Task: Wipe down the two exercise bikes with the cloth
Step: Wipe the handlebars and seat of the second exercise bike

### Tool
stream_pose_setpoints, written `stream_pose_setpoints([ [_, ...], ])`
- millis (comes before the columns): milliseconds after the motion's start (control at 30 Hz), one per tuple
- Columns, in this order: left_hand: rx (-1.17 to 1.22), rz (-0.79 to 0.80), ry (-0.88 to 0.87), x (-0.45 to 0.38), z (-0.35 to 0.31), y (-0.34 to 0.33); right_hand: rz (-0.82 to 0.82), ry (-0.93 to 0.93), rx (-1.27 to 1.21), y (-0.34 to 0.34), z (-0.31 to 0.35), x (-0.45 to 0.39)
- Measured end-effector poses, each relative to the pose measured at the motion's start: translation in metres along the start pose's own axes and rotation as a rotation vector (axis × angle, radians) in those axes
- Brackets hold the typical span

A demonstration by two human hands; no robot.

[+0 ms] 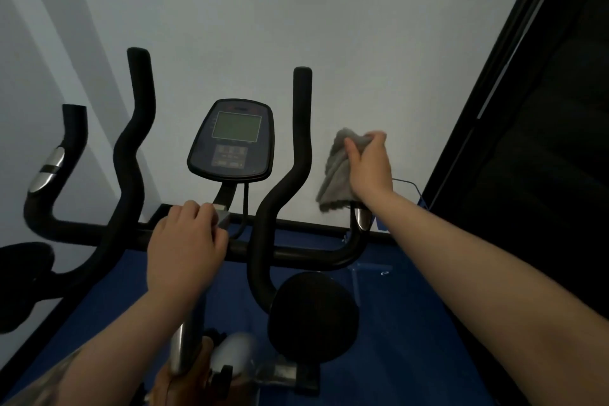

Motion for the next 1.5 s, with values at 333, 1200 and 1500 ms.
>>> stream_pose_setpoints([
  [333, -0.006, 0.019, 0.031, 0.0, 0.002, -0.001, 0.109, 0.122, 0.12, 0.008, 0.002, -0.034],
  [1200, 0.046, -0.002, -0.03, -0.001, 0.003, -0.001, -0.021, -0.256, -0.086, -0.006, -0.03, 0.108],
  [1500, 0.039, 0.007, -0.011, 0.0, 0.003, 0.0, -0.144, -0.298, -0.22, -0.005, -0.013, 0.095],
])
Point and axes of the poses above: each hand's wrist, its own x-axis away from the middle knuckle, its own y-axis out of the back of the hand, z = x × y, the point moved 3 cm from there along -x, towards the middle knuckle, and after that the axes turned 12 degrees about y, right-handed, at the moved point
